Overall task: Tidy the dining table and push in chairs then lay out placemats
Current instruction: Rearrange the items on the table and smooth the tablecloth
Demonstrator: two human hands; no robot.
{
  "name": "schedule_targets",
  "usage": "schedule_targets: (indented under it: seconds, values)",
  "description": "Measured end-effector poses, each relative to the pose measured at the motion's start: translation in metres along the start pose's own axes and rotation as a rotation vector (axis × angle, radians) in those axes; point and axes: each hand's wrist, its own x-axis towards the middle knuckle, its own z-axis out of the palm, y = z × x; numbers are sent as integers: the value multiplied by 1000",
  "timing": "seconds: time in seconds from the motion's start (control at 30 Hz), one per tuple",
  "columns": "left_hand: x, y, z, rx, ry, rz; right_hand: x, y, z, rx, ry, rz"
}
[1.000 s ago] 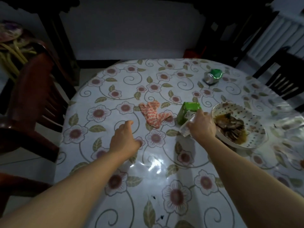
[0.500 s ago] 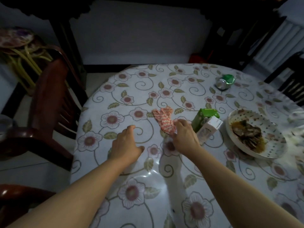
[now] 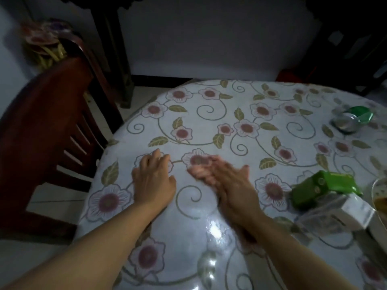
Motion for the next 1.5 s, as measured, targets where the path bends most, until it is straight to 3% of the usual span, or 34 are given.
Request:
schedule_targets:
  seconds: [0.1, 0.2, 0.3, 0.4, 0.47, 0.53, 0.6, 0.67, 0.7, 0.77, 0.93, 1.03, 1.1, 1.13, 1.27, 1.3, 1.37, 1.5]
  values:
    - [18, -5, 4, 4, 33, -12, 38, 56, -14, -261, 26, 371]
    - [22, -9, 8, -52, 83, -25, 91, 87, -21, -204, 35, 677]
    - [21, -11, 9, -90, 91, -3, 131, 60, -3, -299, -14, 540]
    - [22, -18, 4, -137, 74, 13, 129, -14, 23, -377, -84, 161]
    - [21, -24, 0, -217, 118, -27, 104, -53, 34, -183, -170, -130]
    - [15, -31, 0, -188, 164, -89, 94, -46, 34, -34, -254, -291]
    - [10, -36, 0, -127, 170, -112, 116, -5, 28, -171, -148, -212]
    - [7, -41, 2, -162, 159, -132, 153, 34, 25, -334, -36, 102]
    - [7, -42, 2, -193, 143, -150, 168, 43, 22, -323, -52, 214]
    - [7, -42, 0, -257, 118, -185, 187, 36, 31, -238, -72, 244]
    - [-3, -41, -23, -581, 143, -287, 113, -76, 55, -89, -84, -53]
    - [-20, -39, -32, -520, 114, -322, 17, -104, 50, 19, -262, -469]
    - [-39, -38, -31, -396, 75, -280, -22, -88, 34, 40, -403, -579]
    - [-51, -37, -30, -338, 57, -240, -26, -72, 25, 49, -354, -497]
    - [-99, -30, -21, -203, -19, -123, 10, 3, -5, -139, -94, 233]
    - [-110, -26, -21, -183, -14, -104, 11, 4, -5, -195, -92, 271]
    - [-129, -21, -20, -159, -28, -91, -14, -26, 8, -216, -107, 202]
    - [-165, -15, -22, -135, -73, -65, -136, -95, 19, -72, -267, -297]
